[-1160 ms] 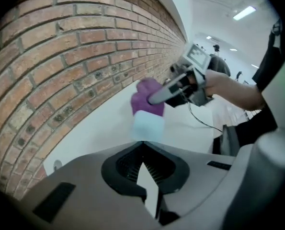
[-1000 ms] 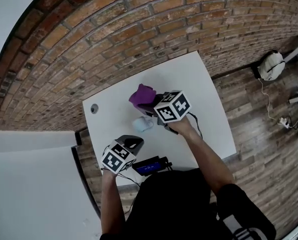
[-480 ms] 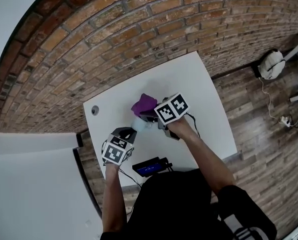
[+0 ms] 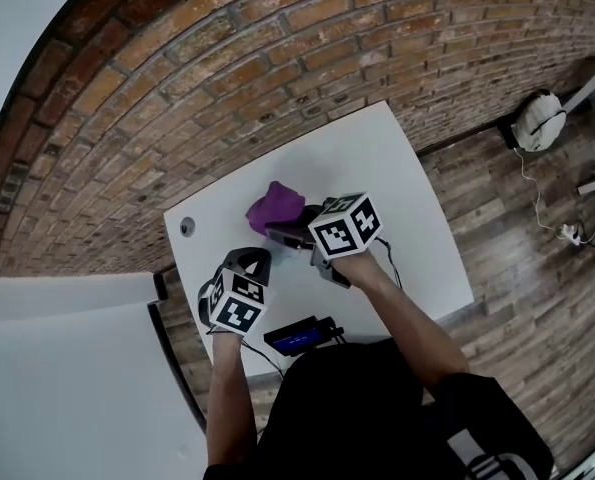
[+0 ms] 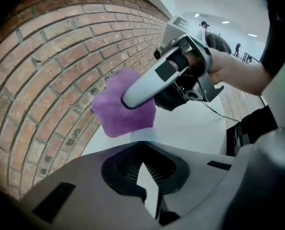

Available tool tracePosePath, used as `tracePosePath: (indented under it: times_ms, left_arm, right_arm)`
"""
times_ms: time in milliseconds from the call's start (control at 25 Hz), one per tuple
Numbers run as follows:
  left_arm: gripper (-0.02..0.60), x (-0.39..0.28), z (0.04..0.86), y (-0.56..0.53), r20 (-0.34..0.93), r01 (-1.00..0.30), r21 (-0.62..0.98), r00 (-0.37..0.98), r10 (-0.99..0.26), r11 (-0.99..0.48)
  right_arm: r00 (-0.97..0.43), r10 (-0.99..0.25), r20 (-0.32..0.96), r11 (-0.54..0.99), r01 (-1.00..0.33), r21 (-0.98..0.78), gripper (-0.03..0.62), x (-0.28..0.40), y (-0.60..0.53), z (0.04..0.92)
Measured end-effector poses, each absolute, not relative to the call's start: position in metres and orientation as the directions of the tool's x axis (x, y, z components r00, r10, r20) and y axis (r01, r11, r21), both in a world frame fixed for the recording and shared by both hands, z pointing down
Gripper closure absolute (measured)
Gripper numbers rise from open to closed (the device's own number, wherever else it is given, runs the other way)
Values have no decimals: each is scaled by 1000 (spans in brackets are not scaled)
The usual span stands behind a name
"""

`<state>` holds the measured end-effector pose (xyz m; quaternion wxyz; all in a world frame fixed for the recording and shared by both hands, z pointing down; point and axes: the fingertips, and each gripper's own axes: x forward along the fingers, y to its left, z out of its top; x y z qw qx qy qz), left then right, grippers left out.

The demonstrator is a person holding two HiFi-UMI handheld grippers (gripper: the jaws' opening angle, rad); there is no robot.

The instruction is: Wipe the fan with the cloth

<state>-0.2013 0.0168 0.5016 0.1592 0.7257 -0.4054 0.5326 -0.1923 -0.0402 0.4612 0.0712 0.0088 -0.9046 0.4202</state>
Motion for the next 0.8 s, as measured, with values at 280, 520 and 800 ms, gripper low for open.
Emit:
tracePosePath:
  times_ms: [280,520,800]
  left_arm:
    - [581,-200,503,19,922,-744,-188,90,-376,-641]
    - [581,-201,503,19,924,-753,-155,118,-363,-640]
    - [581,-200,504,20,925,-760,-147,121,-359,-634]
  right_arm:
    - [-956,33,291,531,-230,-816,517,-181,-31,548]
    - [-950,-3,311,470,-276,-839,517,-163,-37,568]
    - [-992,58,110,514,-64,-855,517,-199,-39,497]
